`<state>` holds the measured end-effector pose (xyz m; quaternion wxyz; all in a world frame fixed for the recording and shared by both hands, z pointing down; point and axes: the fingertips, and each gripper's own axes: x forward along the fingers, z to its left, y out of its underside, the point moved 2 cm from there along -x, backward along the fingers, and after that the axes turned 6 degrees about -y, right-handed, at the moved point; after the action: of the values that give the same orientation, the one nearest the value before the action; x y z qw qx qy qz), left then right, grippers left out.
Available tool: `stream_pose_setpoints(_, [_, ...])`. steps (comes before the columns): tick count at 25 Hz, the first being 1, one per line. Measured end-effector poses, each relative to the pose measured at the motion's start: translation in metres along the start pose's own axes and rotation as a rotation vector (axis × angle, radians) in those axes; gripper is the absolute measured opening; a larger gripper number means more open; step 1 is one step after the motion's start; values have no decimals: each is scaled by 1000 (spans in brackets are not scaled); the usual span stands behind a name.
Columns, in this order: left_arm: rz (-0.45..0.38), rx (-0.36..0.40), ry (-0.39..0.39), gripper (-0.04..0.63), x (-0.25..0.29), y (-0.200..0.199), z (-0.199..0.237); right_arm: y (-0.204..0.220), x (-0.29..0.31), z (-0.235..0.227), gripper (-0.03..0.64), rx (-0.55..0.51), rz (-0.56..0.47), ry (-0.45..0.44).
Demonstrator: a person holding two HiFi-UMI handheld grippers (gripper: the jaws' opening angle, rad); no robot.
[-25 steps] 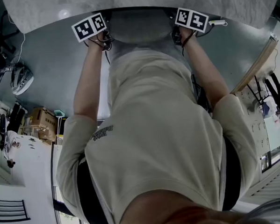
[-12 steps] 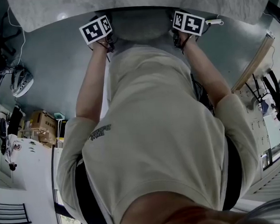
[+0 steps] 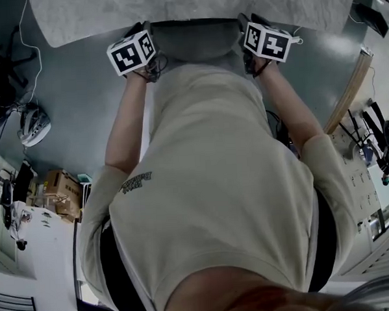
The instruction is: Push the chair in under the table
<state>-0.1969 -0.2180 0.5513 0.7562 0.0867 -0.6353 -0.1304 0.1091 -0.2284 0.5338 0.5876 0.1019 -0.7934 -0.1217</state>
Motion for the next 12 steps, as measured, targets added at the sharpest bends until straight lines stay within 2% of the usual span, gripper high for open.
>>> stream_pose_setpoints(7, [-193,84,99,27,-58,-62,-25,-55,-49,45,88,-91,-168,-31])
stream_pose_setpoints(12, [-381,199,120,12,-101,-113,-49,-97,-91,79,60,-167,-321,-73])
